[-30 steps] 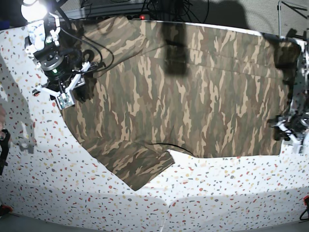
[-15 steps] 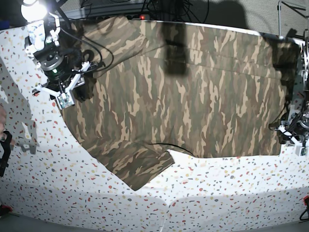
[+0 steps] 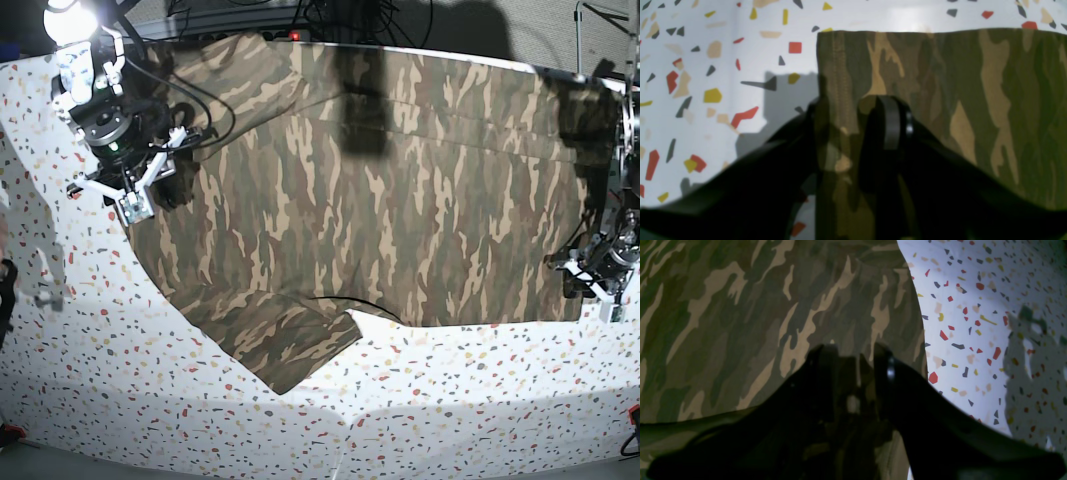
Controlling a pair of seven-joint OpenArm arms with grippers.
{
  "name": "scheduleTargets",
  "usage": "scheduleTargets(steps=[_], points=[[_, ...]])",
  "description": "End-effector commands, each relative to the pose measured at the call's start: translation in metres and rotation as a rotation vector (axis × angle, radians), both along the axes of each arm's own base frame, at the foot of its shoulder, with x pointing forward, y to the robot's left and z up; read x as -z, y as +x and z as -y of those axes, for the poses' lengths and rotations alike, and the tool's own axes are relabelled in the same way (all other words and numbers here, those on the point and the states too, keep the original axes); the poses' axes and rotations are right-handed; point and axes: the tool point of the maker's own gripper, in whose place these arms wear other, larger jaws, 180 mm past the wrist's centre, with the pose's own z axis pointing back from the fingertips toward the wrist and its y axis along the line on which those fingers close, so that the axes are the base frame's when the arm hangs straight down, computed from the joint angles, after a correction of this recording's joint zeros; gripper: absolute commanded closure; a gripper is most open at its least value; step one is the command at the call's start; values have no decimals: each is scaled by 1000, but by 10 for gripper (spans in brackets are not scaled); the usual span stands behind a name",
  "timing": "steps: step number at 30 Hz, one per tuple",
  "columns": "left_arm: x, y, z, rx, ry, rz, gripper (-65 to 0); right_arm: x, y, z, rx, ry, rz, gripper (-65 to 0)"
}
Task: Fold the T-shirt properly
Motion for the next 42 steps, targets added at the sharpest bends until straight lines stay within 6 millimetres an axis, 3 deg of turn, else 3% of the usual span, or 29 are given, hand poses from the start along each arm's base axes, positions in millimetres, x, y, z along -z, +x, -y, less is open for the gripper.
scheduleTargets(steps=[1,4,7,9,16,19,24,27,30,31,42], points=[[-10,7,-5,-7,2,25,-215,-12,6,2,-7,-6,43,-186],[3,-3,2,-1,-7,4,-202,-12,6,1,-7,-6,45,-186],[8,-7,3,0,-8,-6,-114,-13,7,1,-9,-4,50,-186],[7,-7,3,-2,-9,5,-96,-13,7,1,-9,-4,50,-186],[-11,4,-5,-30,10,121,-84,-13,7,1,-10,-4,50,-186],[-28,12,-6,-33,8,230,-84,-14,7,1,-11,-3,54,-186],[-50,14,-26,-76,8,325,-85,-14,7,1,-10,-3,53,-186],[-42,8,-38,-133,-24,259,-115,-14,7,1,-10,-3,53,-186],[-34,5,-40,-146,-33,207,-257,-14,7,1,-11,-3,54,-186],[-30,2,-41,-146,-32,181,-276,-14,7,1,-11,-3,54,-186],[-15,-4,-33,-127,-48,90,-275,-12,6,2,-7,-7,43,-186]])
